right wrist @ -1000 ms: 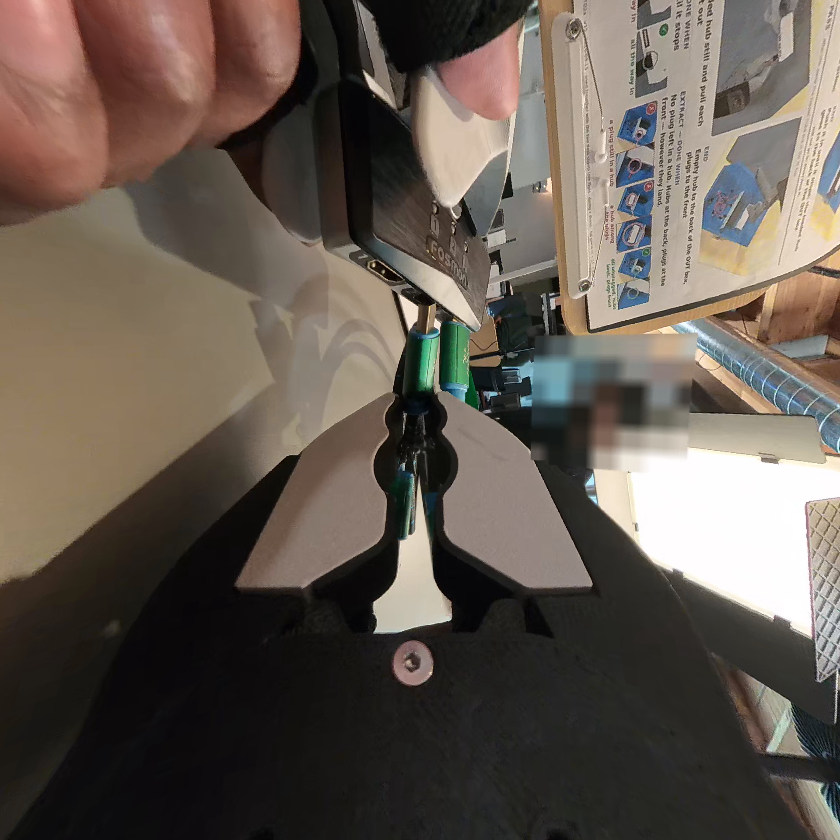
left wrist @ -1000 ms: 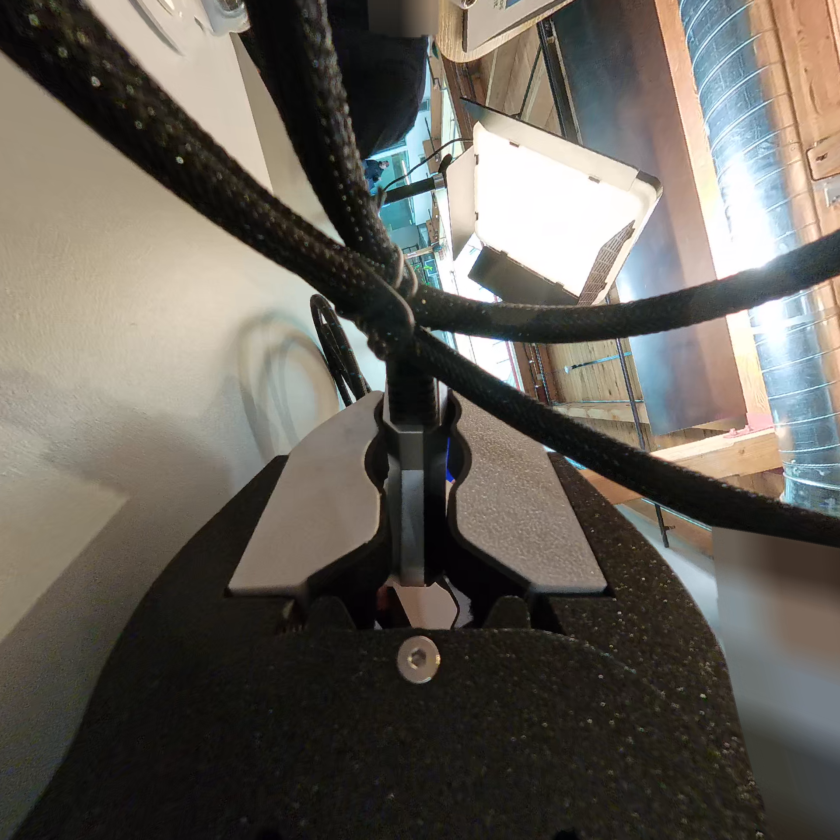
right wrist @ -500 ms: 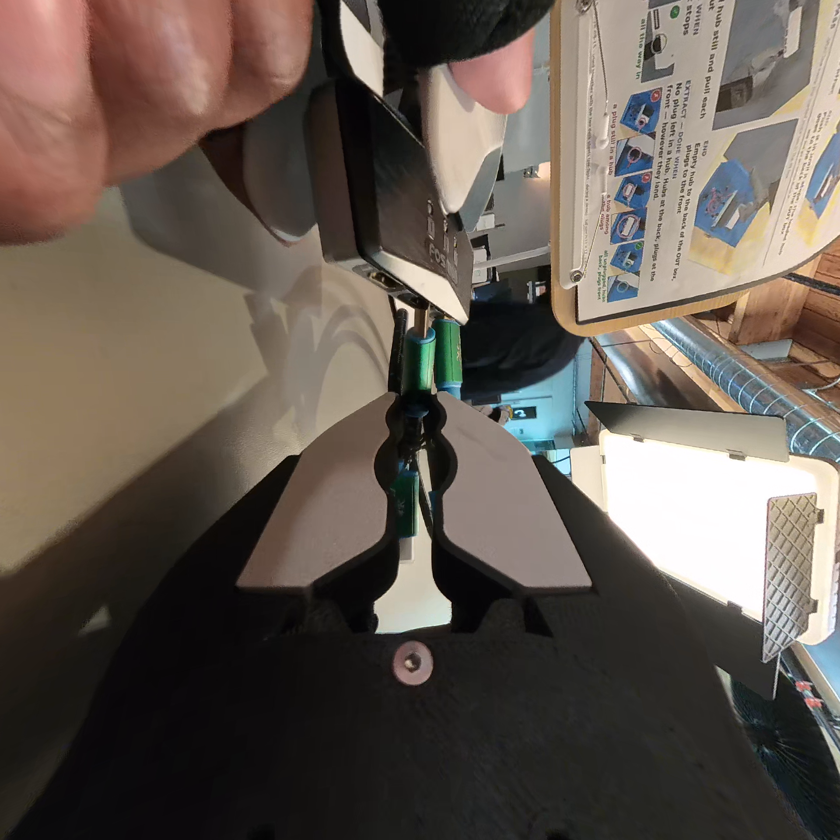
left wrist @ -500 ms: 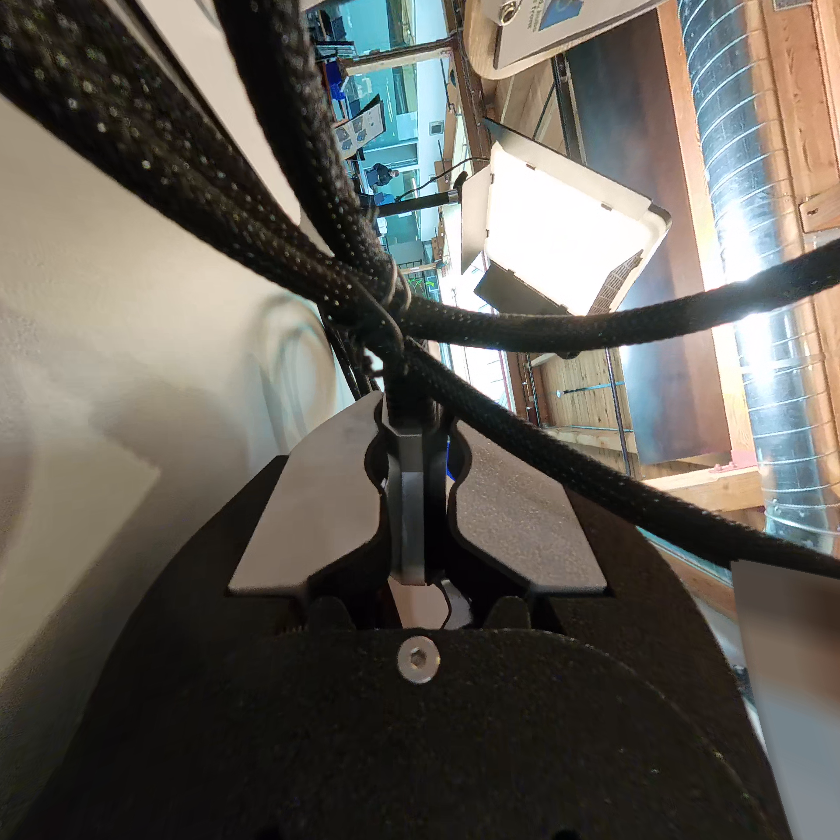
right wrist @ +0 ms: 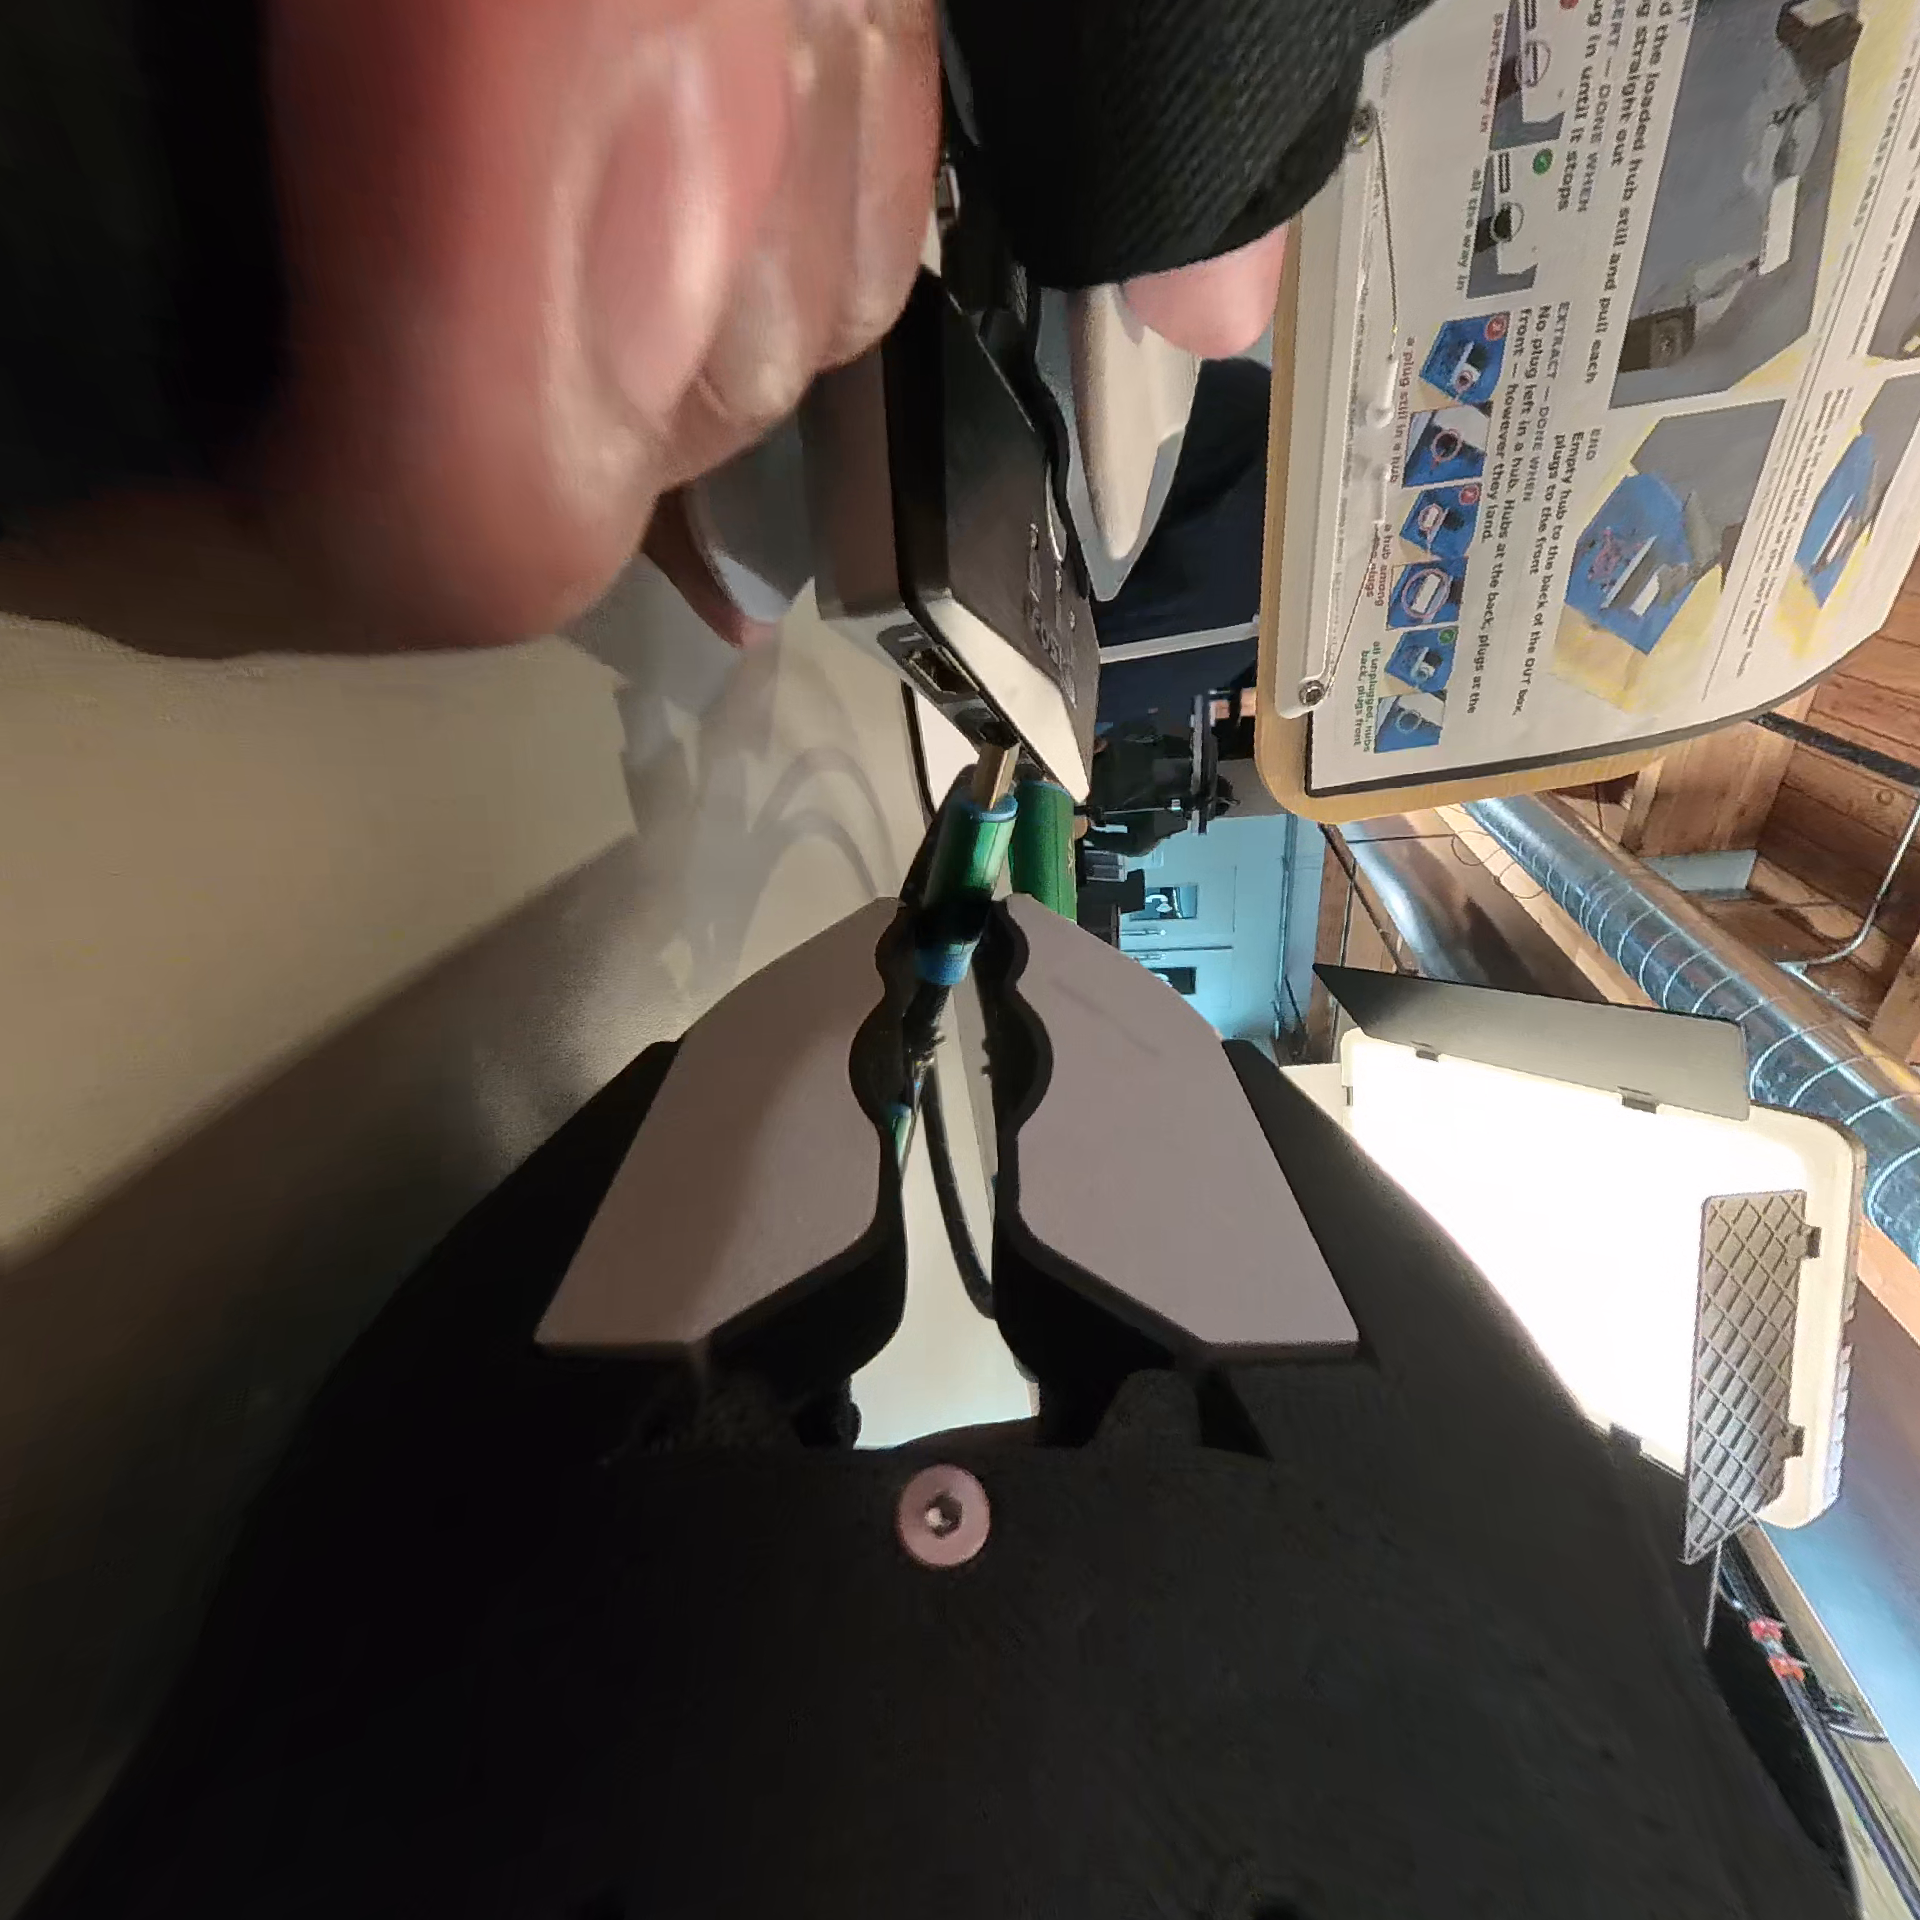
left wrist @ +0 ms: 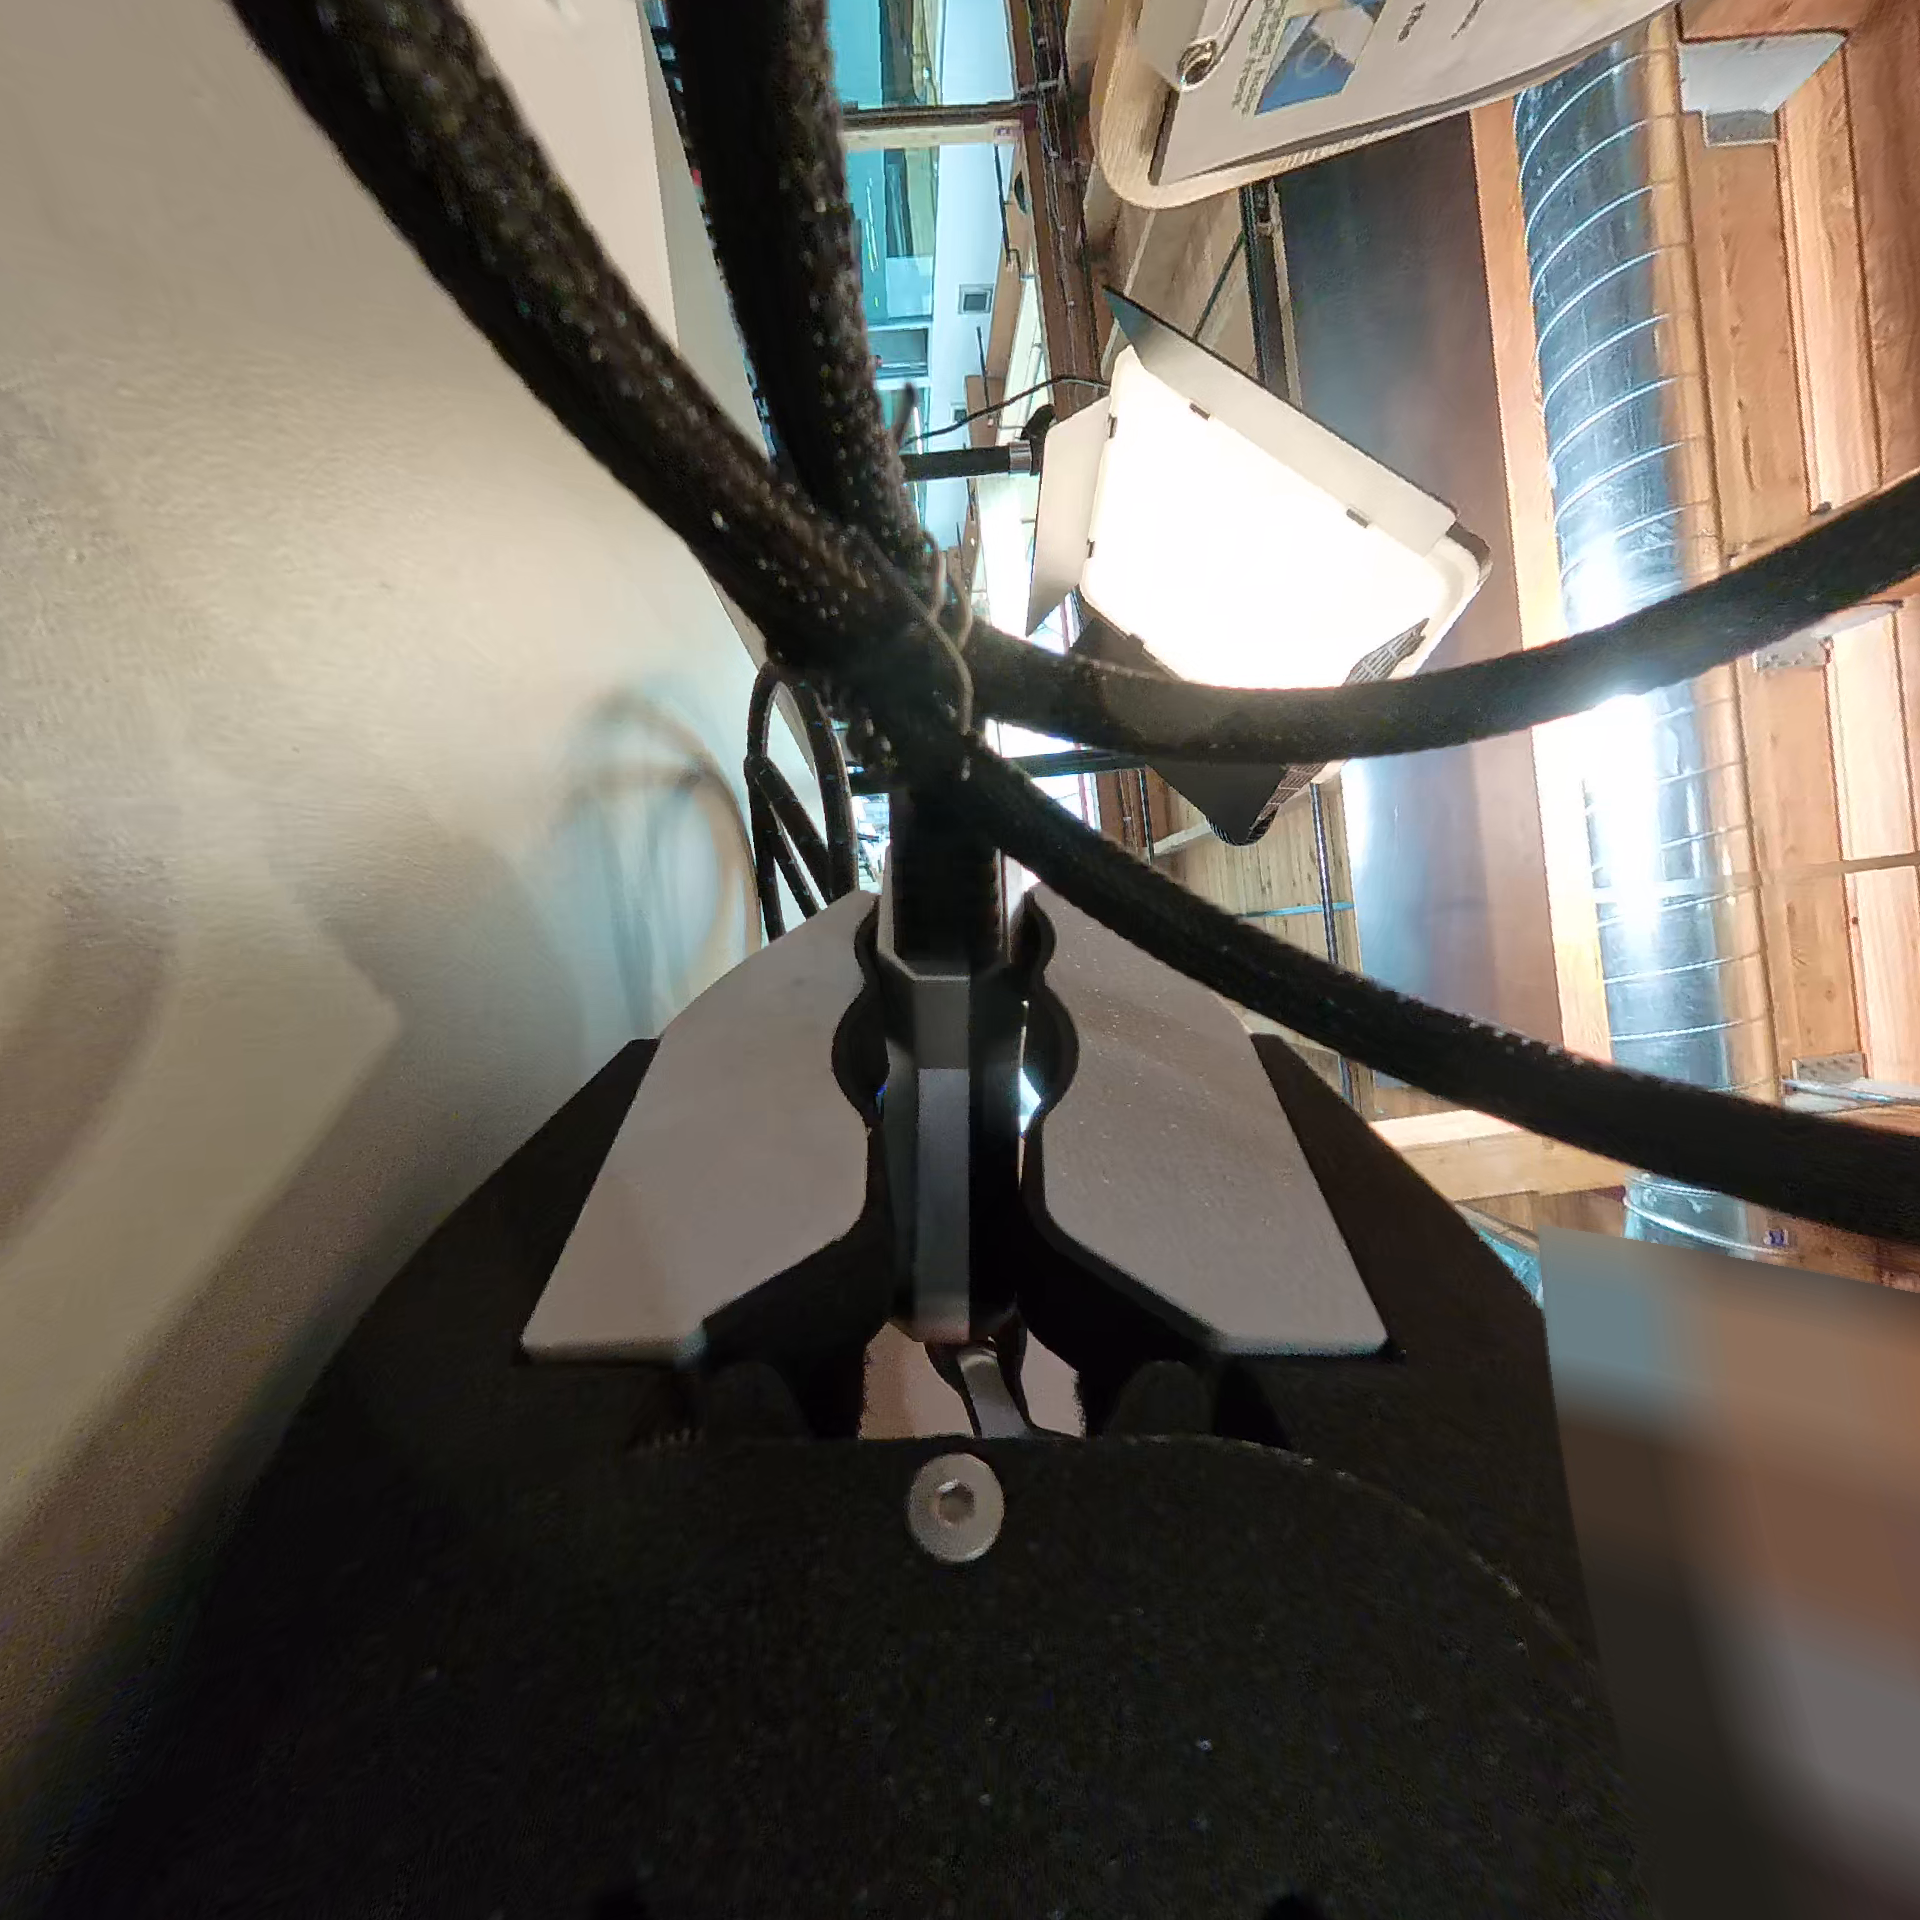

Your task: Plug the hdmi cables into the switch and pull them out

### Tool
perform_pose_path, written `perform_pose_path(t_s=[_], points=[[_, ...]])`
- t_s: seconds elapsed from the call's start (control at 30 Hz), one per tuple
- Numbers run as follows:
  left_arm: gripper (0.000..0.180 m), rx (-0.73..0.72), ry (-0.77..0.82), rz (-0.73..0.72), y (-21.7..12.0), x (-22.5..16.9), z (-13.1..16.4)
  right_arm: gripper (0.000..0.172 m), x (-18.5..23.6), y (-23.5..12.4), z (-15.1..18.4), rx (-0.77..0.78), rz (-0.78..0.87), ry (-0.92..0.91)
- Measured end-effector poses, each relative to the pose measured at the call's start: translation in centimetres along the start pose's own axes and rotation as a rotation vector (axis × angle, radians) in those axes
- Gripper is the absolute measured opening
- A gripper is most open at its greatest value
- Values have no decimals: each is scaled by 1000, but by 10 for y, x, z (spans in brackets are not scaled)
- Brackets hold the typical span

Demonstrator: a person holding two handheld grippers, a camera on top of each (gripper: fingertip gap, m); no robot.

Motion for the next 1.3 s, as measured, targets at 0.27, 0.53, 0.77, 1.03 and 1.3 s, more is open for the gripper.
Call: perform_pose_path(t_s=[0.27,0.53,0.77,1.03,1.3], points=[[22,47,11,-6,2,0,4,12,-2,4,6,8,1,14],[23,63,180,-89,4,-5,8,11,-2,2,7,92,-23,31],[21,11,193,-30,2,-11,2,12,-1,-3,-1,39,-33,26],[22,-88,234,22,-11,-20,-16,14,23,-16,-19,-32,-269,65],[21,-95,226,32,-16,-20,-24,36,16,-32,-10,-334,-723,478]])
Point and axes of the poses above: each gripper's, where its closed fingertips meet, y out along the fingers, z out of its underside, x = y × z across the jaws, the point moved 5 cm from there along -y, back along the fingers, and after that the axes turned 8 degrees about -z, right-handed, at the moved point
